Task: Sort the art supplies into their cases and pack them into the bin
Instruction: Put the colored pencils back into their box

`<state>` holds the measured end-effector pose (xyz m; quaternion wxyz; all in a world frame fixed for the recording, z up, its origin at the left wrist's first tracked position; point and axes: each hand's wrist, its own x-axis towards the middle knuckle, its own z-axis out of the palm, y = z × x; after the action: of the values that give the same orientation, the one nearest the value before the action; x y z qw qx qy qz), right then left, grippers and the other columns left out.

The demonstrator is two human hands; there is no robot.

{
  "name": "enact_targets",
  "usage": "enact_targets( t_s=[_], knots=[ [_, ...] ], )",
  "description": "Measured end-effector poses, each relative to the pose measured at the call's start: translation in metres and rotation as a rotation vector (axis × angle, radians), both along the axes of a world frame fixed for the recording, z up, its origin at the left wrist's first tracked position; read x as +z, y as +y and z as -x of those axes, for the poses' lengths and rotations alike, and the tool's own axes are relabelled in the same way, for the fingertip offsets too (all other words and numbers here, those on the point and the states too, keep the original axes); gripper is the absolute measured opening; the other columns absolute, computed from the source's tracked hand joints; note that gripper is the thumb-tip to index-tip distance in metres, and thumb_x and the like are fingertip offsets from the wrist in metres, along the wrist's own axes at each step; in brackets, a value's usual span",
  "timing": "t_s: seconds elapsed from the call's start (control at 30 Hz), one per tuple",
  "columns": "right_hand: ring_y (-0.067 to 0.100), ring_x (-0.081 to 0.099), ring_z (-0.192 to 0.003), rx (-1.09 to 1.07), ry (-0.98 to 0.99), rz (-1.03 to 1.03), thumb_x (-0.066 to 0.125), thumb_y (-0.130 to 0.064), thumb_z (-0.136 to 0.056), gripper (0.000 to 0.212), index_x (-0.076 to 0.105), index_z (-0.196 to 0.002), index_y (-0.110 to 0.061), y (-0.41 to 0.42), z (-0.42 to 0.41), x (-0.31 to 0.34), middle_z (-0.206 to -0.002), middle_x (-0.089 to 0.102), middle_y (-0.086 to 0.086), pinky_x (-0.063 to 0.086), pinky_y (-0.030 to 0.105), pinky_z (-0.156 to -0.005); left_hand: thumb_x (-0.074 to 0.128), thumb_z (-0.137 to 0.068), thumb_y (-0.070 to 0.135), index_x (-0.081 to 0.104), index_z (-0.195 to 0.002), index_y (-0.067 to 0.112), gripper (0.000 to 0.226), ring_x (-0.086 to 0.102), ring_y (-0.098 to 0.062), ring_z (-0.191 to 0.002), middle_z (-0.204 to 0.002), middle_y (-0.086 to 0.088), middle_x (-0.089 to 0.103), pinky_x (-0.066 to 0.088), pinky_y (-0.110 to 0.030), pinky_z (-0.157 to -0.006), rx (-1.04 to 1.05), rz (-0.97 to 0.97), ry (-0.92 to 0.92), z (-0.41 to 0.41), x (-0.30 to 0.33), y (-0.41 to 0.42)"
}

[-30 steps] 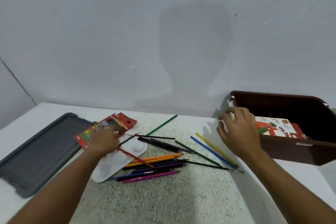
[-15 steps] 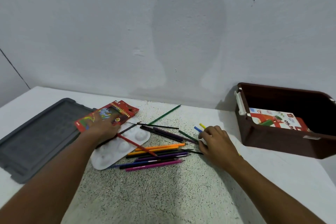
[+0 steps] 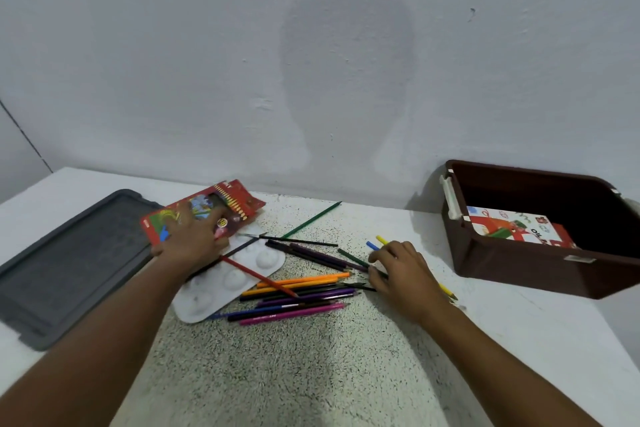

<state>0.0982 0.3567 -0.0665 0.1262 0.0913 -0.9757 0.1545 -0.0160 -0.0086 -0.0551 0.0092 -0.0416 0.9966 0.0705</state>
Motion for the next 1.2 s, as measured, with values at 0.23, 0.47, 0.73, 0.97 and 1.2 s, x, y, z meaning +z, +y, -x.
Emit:
enact_targets(
  t_s=[0.23,0.47,0.73,0.97,1.2],
  knots=[
    [0.009,0.06,-0.099,-0.034,-0.192,0.726,0.059,-0.039,-0.092,0.023,0.06,-0.115,-0.032,-0.023,-0.004,0.046,-0.119,0.058,-0.005,0.051,0.033,-0.089,0.048,-0.085,0.057,0.042,-0.135,0.046,0.052,0.009,-0.042,-0.137,-0.152,-0.017,0.011,0.036,-0.065,-0.1,-0.36,-0.078,0.213,-0.051,0.034,0.058],
    [0.025,0.07,-0.088,-0.099,-0.417,1.485,0.065,-0.025,-0.09,0.032,0.057,-0.121,-0.021,-0.02,-0.022,0.068,-0.114,0.067,0.014,0.059,0.042,-0.073,0.036,-0.079,0.069,0.023,-0.132,0.057,0.055,0.008,-0.029,-0.14,-0.148,0.002,0.004,0.035,-0.064,-0.102,-0.702,-0.076,0.186,-0.109,0.038,0.116],
    [0.026,0.071,-0.067,-0.279,-0.49,1.511,0.063,0.004,-0.085,0.034,0.055,-0.109,-0.02,0.021,-0.07,0.047,-0.106,0.067,0.02,0.058,0.036,-0.057,0.06,-0.065,0.077,-0.001,-0.137,0.067,0.096,0.009,-0.028,-0.142,-0.157,-0.005,0.001,0.025,-0.054,-0.111,-0.849,-0.079,0.082,-0.138,0.03,0.116],
    [0.036,0.069,-0.084,-0.215,-0.76,1.537,0.058,0.017,-0.081,0.066,0.045,-0.121,-0.033,0.015,-0.103,0.015,-0.115,0.059,0.025,0.058,0.049,-0.064,0.06,-0.055,0.084,-0.011,-0.135,0.067,0.108,0.005,-0.025,-0.145,-0.158,-0.006,0.005,0.01,-0.051,-0.115,-0.91,-0.073,-0.067,-0.173,-0.01,0.082],
    [0.008,0.062,-0.09,-0.099,-0.3,0.312,0.061,-0.036,-0.092,0.015,0.063,-0.103,-0.027,-0.014,-0.081,0.01,-0.103,0.06,-0.008,0.048,0.027,-0.071,0.057,-0.057,0.088,0.003,-0.139,0.065,0.101,0.011,-0.022,-0.139,-0.151,-0.009,0.02,0.013,-0.04,-0.109,-0.854,-0.184,0.053,-0.199,-0.029,0.044]
  ],
)
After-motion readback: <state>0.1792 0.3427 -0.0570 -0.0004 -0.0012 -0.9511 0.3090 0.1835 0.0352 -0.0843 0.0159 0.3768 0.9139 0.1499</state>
